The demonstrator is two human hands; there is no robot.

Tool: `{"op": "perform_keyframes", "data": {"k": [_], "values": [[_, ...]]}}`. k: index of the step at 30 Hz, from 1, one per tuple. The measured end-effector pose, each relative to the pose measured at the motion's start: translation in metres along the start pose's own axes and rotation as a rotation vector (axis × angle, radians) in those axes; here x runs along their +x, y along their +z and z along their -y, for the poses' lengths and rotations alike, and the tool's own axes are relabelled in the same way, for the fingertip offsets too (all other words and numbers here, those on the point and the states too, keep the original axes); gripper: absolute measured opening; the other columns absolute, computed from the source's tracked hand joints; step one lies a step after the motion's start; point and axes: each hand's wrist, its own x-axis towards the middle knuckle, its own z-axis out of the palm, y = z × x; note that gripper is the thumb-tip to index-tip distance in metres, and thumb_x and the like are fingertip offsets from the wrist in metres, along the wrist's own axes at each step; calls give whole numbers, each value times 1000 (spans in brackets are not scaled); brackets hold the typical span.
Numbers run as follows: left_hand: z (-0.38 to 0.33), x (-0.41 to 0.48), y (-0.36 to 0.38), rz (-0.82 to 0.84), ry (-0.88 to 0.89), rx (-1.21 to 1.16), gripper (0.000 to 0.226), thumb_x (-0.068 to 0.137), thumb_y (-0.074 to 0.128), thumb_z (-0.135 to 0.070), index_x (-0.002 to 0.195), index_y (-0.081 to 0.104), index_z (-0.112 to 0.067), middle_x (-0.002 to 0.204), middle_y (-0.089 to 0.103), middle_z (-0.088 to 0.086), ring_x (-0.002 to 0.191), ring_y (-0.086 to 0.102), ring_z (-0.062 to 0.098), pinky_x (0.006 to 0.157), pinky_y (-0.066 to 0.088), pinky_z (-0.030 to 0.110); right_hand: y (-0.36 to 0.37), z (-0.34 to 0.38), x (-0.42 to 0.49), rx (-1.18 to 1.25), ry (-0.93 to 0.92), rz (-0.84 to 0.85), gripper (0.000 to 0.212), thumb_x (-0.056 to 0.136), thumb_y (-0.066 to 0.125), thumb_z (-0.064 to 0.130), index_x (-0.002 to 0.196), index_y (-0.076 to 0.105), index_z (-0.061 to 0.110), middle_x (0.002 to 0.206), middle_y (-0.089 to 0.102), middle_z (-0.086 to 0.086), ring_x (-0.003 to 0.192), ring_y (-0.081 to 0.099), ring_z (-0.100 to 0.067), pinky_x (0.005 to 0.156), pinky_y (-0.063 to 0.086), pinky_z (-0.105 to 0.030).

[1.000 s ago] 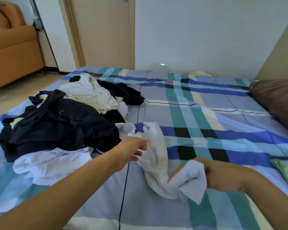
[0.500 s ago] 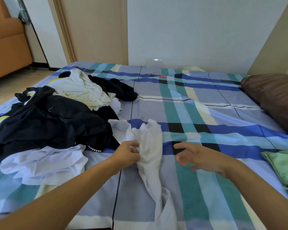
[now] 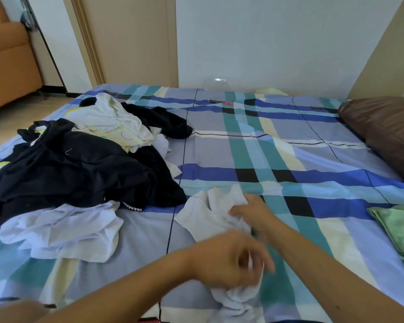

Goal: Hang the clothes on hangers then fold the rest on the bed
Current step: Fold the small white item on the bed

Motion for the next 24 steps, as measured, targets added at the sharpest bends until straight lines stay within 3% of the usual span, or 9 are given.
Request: {"op": "perform_keyframes", "data": {"k": [3,5,8,11,14,16,19,22,24], "values": [[1,-5,-38,-731,12,-25,13,86,65,-12,98,70,-14,82,65,-8,73,59,10,68,44,19,-14,22,-5,152,-128,10,31,84,66,3,112,70,15,102,75,-7,102,68,-33,84,57,-43],[8,-11,-63,-1059,-124,44,28,87,71,-26,113,62,-23,101,62,-11,87,57,3,73,42,17,-25,40,-14,245,-220,41,37,78,68,1,112,70,16,107,75,-7,107,67,-32,98,54,-47],[26,-15,-86,-976,-374,-188,87,79,80,-47,150,34,-29,144,44,-5,124,48,9,93,39,20,-38,58,-30,409,-372,195,40,83,58,-17,90,77,18,95,75,-6,94,69,-21,90,54,-37],[33,-9,-90,-666,-386,-512,129,56,81,-72,160,17,-28,150,50,0,131,53,17,107,42,34,-46,72,-42,571,-489,297,45,76,58,-18,82,81,20,93,77,-5,90,72,-18,84,58,-32],[31,0,-83,-363,-279,-751,89,75,68,-59,149,44,-16,133,65,7,115,66,21,94,52,33,-58,80,-47,659,-564,331,40,59,71,-10,88,81,16,97,77,-6,96,71,-21,86,58,-33],[25,6,-72,-308,-250,-753,61,84,67,-48,133,61,-12,125,70,8,110,67,23,89,53,31,-66,83,-49,673,-559,325,39,64,69,-14,90,79,14,98,76,-7,96,70,-22,84,58,-34],[8,13,-70,-523,-234,-807,25,94,66,-24,112,70,-8,105,76,8,90,73,19,70,58,27,-78,88,-49,548,-509,177,31,79,60,-9,97,74,12,98,77,-6,90,71,-19,78,58,-32],[-1,12,-89,-759,-127,-833,27,96,63,-20,117,68,-5,112,75,12,102,73,26,82,61,36,-88,83,-40,290,-484,-100,24,91,64,0,109,70,14,102,77,-1,87,71,-17,72,55,-30],[-8,11,-98,-889,-117,-712,26,96,64,-20,118,68,-6,111,76,10,103,72,29,85,60,40,-88,78,-35,274,-488,-191,15,90,69,3,105,68,8,100,75,-7,85,68,-22,74,52,-35]]}}
